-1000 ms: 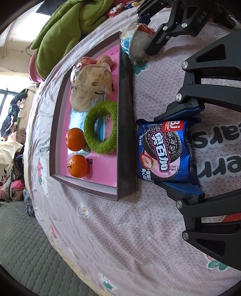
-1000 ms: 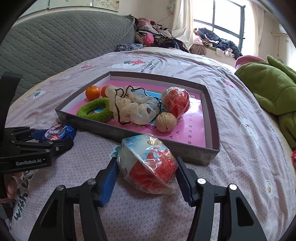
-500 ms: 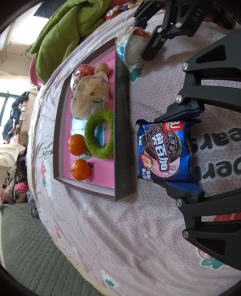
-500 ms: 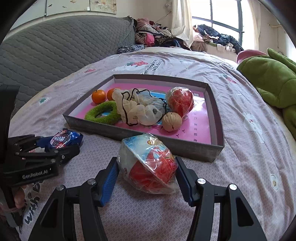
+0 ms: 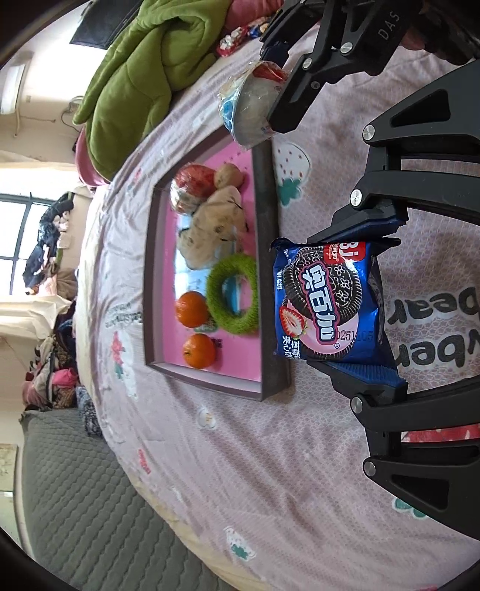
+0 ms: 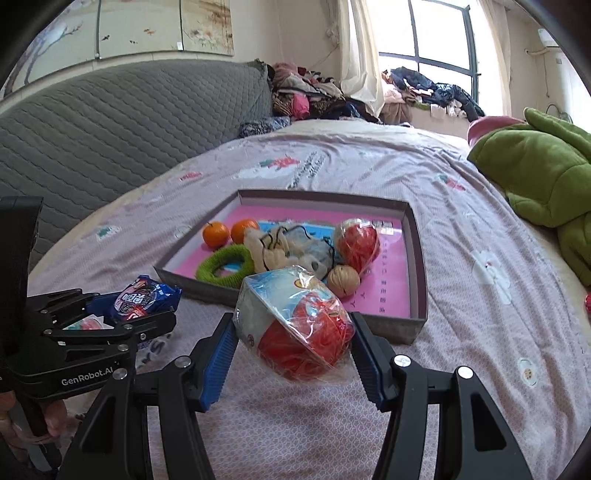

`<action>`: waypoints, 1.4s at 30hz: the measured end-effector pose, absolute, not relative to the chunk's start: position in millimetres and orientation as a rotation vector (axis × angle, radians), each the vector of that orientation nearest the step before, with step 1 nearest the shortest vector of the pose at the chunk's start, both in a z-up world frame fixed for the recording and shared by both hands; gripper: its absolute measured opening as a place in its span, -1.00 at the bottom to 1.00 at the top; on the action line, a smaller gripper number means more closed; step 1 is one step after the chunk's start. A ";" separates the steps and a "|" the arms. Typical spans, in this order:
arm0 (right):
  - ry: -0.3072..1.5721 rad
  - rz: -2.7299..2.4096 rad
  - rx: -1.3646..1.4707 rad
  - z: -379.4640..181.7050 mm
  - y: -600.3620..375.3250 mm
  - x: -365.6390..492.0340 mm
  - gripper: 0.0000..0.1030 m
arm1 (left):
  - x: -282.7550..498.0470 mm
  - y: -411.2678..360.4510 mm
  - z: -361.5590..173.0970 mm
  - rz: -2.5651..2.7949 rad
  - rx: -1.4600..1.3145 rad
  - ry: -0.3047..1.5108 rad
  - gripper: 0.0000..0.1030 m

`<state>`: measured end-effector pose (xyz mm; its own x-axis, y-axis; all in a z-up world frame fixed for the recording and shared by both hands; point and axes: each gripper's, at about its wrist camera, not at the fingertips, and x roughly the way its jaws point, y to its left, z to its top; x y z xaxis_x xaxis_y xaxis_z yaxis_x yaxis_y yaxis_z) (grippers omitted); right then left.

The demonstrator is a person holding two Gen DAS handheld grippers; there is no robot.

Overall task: Organize objects
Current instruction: 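Lift the cookie packet and wrapped egg and carry both over the box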

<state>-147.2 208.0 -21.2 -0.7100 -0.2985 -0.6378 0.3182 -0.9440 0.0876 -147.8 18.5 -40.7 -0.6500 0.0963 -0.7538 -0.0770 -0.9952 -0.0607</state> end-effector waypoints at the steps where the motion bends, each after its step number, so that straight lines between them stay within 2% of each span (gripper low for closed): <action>1: 0.039 -2.633 0.966 -18.7 207.6 -145.7 0.16 | -147.0 19.0 -37.9 2.773 -1.262 -0.035 0.09; 23: -0.043 -2.686 0.814 21.8 222.0 -126.8 0.16 | -136.9 31.0 3.2 2.807 -1.158 -0.012 0.09; 42: -0.098 -2.737 0.721 48.5 232.1 -149.0 0.16 | -175.8 28.7 32.2 2.858 -1.052 -0.018 0.09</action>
<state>-149.0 232.1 48.5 -0.8259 -0.3120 -0.4696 0.2775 -0.9500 0.1431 -175.8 28.7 32.2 -0.7572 0.0936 -0.6464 -0.0855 -0.9954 -0.0439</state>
